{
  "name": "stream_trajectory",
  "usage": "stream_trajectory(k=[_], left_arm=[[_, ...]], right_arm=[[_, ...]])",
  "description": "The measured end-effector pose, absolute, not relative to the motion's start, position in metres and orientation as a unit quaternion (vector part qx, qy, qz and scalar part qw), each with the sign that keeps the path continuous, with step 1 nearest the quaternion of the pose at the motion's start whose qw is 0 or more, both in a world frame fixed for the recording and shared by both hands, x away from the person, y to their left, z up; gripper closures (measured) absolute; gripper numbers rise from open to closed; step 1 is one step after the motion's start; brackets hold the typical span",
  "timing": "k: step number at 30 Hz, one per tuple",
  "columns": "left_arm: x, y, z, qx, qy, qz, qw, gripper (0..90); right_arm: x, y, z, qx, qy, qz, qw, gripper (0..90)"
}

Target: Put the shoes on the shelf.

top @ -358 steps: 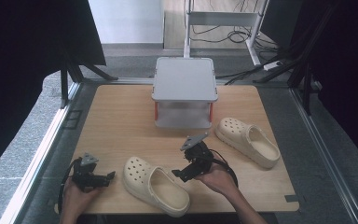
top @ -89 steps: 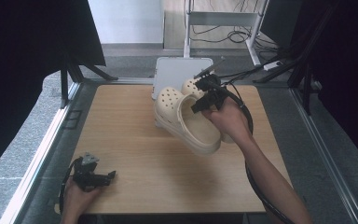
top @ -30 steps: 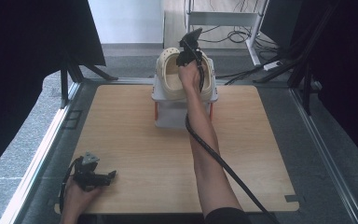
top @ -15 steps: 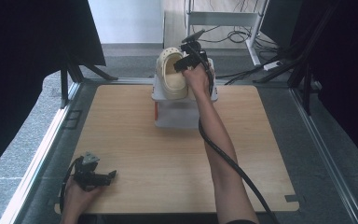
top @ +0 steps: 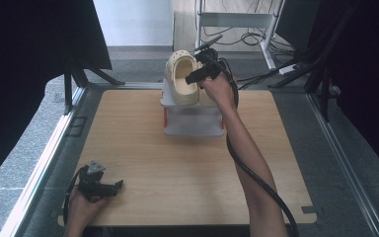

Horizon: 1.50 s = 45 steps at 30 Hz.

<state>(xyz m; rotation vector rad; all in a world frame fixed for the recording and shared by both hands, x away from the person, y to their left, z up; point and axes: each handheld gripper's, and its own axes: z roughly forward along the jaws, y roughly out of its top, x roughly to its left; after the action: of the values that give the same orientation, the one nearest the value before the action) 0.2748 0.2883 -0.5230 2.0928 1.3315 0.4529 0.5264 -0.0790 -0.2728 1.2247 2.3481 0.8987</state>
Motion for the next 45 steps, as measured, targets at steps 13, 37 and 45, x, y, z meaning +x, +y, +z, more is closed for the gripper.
stream_trajectory(k=[13,37,45], left_arm=[[0.274,0.287,-0.523,0.791,0.503,0.170,0.305,0.0],[0.275,0.286,-0.523,0.790,0.503,0.175,0.305,0.0],[0.274,0.286,-0.523,0.790,0.502,0.174,0.305,0.0]], right_arm=[[0.483,-0.106,-0.278,0.364,0.854,0.332,0.168,0.0],[0.424,-0.187,-0.306,0.363,0.851,0.346,0.158,0.0],[0.404,-0.211,-0.310,0.363,0.849,0.343,0.172,0.0]])
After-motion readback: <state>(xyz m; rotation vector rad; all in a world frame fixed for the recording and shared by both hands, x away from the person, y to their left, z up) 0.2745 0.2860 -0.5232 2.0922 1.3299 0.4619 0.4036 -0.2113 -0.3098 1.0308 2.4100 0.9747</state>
